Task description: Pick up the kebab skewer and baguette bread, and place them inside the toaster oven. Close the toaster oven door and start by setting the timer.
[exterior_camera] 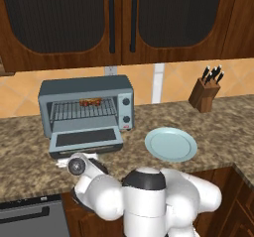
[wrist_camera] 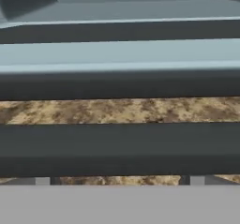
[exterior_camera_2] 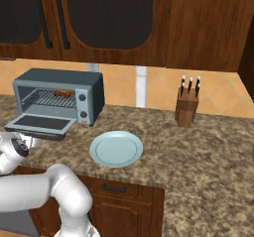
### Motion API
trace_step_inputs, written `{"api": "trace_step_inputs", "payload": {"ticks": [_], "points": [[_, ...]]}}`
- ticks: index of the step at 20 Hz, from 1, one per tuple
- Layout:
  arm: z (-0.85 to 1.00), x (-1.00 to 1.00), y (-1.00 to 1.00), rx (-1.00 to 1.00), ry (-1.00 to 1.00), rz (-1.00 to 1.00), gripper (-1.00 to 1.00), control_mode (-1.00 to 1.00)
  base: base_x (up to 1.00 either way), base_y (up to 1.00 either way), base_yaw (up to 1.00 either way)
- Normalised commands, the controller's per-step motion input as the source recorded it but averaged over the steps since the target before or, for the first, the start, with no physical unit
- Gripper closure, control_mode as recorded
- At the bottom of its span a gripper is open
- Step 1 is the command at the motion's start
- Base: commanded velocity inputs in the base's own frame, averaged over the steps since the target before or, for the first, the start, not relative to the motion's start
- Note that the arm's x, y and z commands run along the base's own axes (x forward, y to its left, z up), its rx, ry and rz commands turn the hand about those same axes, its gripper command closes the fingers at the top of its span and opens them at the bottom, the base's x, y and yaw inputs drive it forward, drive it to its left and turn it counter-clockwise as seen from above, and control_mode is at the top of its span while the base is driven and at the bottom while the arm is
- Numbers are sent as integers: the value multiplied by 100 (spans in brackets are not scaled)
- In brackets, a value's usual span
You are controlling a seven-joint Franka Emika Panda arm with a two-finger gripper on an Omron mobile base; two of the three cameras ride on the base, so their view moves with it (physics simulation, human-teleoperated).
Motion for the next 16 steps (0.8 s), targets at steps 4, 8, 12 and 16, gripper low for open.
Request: {"api": "trace_step_inputs", "payload": {"ticks": [4, 8, 12, 16], "points": [[43, 6, 0, 0, -13, 2, -100, -100, 0, 0, 0], [40, 34, 0, 1, -7, 1, -100, -100, 0, 0, 0], [37, 44, 0, 1, -5, 0, -100, -100, 0, 0, 0], [40, 46, 0, 2, -8, 0, -100, -100, 0, 0, 0]]}}
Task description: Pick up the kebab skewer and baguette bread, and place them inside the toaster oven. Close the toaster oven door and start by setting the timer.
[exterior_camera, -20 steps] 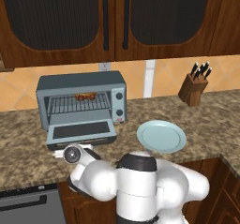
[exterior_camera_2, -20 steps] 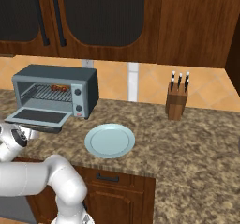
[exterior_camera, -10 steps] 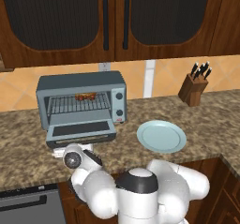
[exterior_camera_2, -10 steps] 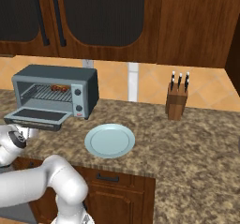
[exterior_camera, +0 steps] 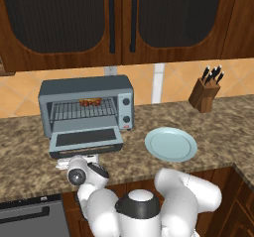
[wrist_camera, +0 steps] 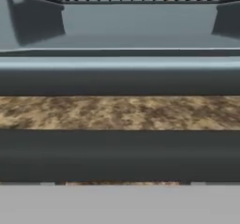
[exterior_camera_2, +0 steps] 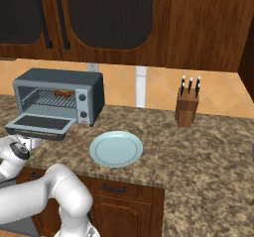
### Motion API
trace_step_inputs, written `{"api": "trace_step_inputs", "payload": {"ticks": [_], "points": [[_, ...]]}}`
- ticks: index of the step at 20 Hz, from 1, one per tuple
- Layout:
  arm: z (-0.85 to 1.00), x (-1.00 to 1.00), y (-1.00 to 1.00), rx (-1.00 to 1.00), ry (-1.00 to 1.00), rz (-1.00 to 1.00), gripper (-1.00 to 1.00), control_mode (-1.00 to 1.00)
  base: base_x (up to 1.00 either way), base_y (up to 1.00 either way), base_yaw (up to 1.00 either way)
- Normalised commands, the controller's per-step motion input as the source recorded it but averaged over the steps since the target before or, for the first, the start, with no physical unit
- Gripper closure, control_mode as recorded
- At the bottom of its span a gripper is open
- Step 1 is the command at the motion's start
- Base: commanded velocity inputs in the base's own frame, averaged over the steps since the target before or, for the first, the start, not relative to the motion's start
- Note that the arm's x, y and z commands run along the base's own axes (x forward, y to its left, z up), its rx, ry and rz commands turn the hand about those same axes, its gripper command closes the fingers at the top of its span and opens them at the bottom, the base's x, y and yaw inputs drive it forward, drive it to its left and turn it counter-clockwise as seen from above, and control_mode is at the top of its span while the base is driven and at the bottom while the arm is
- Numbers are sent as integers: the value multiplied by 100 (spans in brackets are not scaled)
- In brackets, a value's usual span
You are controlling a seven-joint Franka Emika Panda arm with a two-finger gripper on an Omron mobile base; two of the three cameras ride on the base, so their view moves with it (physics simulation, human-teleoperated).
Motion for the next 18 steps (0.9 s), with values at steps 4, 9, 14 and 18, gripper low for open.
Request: {"api": "trace_step_inputs", "payload": {"ticks": [4, 9, 14, 18], "points": [[61, 47, 0, 2, -11, 0, -100, -100, 0, 0, 0], [95, 20, 0, 0, -10, 0, -100, -100, 0, 0, 0], [100, 4, 0, 0, -1, 0, -100, -100, 0, 0, 0], [100, 38, 0, 0, 0, 0, -100, -100, 0, 0, 0]]}}
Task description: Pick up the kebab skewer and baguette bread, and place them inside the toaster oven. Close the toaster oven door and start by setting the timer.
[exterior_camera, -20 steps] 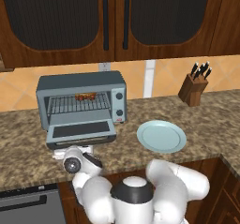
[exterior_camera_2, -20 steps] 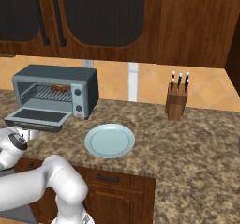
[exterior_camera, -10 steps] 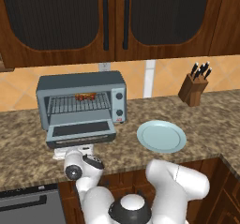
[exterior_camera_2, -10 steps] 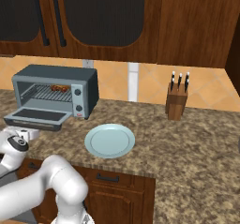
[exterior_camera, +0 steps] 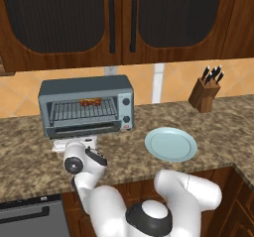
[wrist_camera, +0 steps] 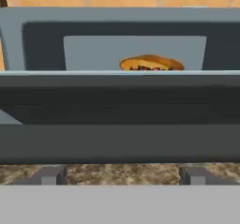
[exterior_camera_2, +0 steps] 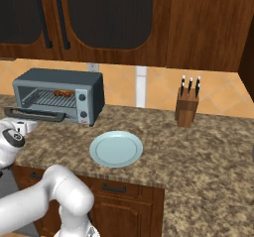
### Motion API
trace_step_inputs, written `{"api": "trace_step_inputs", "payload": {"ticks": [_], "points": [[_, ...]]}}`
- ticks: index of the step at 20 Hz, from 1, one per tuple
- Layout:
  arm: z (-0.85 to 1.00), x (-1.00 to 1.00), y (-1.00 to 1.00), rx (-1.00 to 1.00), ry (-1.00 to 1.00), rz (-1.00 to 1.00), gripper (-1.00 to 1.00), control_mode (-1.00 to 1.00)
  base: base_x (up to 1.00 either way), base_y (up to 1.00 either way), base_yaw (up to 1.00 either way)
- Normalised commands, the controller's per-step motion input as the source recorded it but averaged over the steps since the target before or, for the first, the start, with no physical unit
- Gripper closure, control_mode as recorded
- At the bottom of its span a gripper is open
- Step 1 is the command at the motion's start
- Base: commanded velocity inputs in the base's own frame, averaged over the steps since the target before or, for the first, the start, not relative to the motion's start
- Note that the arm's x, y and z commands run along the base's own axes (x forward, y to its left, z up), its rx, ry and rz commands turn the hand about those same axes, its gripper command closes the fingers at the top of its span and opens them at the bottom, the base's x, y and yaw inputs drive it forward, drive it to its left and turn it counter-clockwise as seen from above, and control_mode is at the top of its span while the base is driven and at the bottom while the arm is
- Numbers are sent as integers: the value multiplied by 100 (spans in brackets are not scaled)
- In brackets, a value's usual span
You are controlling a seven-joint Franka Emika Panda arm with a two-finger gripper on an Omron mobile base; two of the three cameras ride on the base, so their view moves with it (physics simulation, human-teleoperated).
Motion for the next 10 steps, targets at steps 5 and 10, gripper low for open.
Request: {"api": "trace_step_inputs", "payload": {"ticks": [5, 10], "points": [[79, 55, 0, 0, 0, 0, -100, -100, 0, 0, 0], [26, 68, 0, 0, 0, 0, -100, -100, 0, 0, 0]]}}
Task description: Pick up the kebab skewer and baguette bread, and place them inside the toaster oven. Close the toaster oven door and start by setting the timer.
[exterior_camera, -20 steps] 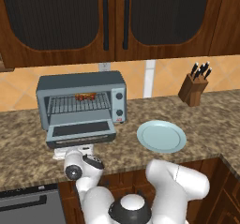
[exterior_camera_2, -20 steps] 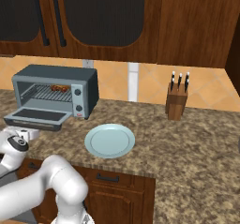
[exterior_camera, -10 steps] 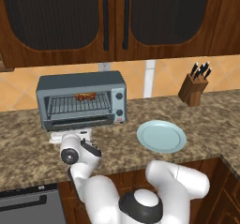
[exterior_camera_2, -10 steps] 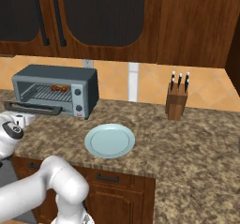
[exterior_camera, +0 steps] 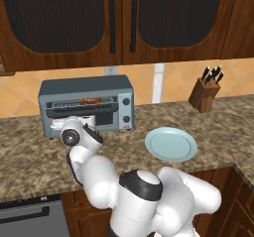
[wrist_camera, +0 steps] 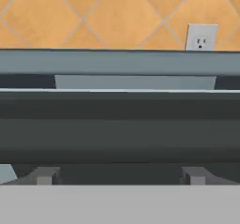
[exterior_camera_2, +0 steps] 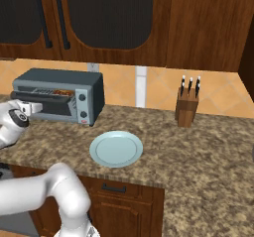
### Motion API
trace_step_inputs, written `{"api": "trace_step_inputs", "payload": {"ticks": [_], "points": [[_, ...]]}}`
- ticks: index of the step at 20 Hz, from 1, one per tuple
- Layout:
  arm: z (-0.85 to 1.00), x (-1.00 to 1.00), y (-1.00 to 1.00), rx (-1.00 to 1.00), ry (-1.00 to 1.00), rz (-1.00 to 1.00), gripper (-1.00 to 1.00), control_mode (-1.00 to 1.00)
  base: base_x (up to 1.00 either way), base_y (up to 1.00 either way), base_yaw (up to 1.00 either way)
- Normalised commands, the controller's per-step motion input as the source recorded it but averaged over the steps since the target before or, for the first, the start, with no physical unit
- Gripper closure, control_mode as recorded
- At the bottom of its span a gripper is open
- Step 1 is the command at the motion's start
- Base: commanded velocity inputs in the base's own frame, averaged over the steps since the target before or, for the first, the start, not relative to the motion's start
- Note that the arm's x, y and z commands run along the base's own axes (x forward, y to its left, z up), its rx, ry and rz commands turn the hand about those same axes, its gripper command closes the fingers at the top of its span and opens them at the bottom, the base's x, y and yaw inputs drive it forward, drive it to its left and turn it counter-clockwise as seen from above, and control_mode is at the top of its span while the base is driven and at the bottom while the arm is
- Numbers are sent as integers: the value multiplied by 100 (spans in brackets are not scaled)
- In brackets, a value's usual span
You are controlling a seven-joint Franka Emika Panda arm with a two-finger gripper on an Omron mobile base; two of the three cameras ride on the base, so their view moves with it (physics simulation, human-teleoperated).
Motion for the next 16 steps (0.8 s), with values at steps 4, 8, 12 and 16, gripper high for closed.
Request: {"api": "trace_step_inputs", "payload": {"ticks": [4, 8, 12, 16], "points": [[4, 76, 0, 0, 0, 0, -100, -100, 0, 0, 0], [0, 33, 0, 0, 0, 0, -100, -100, 0, 0, 0], [0, 11, 0, 0, 1, 0, -100, -100, 0, 0, 0], [0, 18, 0, 0, 2, 0, -100, -100, 0, 0, 0]]}}
